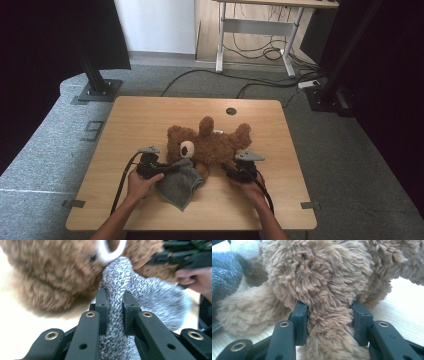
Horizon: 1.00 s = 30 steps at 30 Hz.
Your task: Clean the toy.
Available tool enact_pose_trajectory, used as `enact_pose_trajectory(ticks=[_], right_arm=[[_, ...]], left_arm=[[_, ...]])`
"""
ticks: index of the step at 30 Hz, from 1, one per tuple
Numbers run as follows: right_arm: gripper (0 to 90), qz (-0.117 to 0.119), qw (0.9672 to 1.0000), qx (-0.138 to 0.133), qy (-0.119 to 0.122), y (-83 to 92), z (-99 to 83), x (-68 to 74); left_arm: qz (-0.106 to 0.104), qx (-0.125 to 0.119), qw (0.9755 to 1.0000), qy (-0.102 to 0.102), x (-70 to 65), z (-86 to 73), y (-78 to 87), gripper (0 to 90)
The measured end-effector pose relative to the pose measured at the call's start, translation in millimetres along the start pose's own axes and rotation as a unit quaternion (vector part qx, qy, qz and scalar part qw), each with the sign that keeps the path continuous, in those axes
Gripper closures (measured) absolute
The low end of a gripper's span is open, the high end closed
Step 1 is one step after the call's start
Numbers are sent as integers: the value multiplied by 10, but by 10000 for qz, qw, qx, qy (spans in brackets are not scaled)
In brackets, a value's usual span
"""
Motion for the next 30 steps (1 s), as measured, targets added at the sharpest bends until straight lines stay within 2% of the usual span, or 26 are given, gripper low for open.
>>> enact_pose_trajectory(ticks=[3,7,11,17,21,24,28,30], right_arm=[[563,7,10000,1,15,-2,-2,-4],[572,30,10000,15,17,-8,-6,-11],[575,63,10000,20,12,-9,-10,-20],[574,65,9999,38,77,-6,-12,-18],[550,76,9999,45,115,3,-3,-20],[489,91,9999,31,100,48,19,-18],[408,57,9995,-309,-88,222,95,4],[400,126,9986,-503,-49,343,186,40]], left_arm=[[-32,-228,9997,-54,-18,87,78,780],[-83,-590,9982,21,11,246,193,781],[204,-790,9966,54,73,353,278,782],[307,-617,9970,342,261,297,186,782],[306,-515,9976,350,289,258,125,782],[279,-462,9979,345,290,250,89,781],[211,-409,9983,363,290,238,45,780],[182,-395,9984,372,290,235,32,780]])
Point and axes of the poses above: each handheld gripper's, and its own axes: y roughly backward along the jaws, z roughly out of its top, x roughly to its left, the point moved 1 cm from there along -y, roughly forward along the jaws, and after that the axes turned 9 degrees about z, right-handed, at the moved point
